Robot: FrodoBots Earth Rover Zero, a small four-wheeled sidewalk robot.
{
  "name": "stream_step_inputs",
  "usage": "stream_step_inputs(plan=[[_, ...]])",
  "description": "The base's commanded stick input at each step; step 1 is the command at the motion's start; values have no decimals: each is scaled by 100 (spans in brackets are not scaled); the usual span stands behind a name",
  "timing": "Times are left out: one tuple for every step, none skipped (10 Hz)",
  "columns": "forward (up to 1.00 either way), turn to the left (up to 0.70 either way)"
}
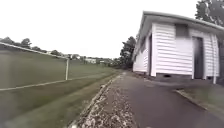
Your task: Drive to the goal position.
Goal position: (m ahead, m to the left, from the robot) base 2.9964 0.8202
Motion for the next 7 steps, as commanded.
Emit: stream_step_inputs(plan=[[70,-9],[70,-21],[70,-27],[70,-30],[70,-32],[70,-32],[70,-32]])
